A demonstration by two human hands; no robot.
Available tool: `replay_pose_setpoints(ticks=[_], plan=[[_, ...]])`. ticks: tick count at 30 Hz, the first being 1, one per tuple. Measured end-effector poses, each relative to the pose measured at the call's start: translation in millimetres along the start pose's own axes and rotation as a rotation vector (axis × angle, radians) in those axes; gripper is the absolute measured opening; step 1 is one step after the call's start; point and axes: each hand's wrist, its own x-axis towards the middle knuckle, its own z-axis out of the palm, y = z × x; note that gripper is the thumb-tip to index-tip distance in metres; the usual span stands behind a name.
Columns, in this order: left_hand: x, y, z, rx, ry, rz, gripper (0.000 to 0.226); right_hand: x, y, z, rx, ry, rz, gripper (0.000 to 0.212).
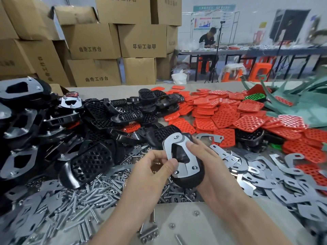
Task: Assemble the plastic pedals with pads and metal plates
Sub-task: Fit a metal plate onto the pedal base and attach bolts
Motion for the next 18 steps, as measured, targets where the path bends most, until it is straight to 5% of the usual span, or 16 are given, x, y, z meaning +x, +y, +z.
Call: replay_pose_setpoints(ticks=[9, 18], plan=[[3.2, 0.8, -1.8, 0.018, -0.041, -0.086, 0.012, 1.8, 5.7, -6.0, -0.047, -0.010, -0.032, 0.031], [-1.0, 1.4, 0.2, 0.106, -0.042, 0.032, 0.013, 0.6, 7.9, -3.1, -0.188, 0.005, -0.084, 0.028]])
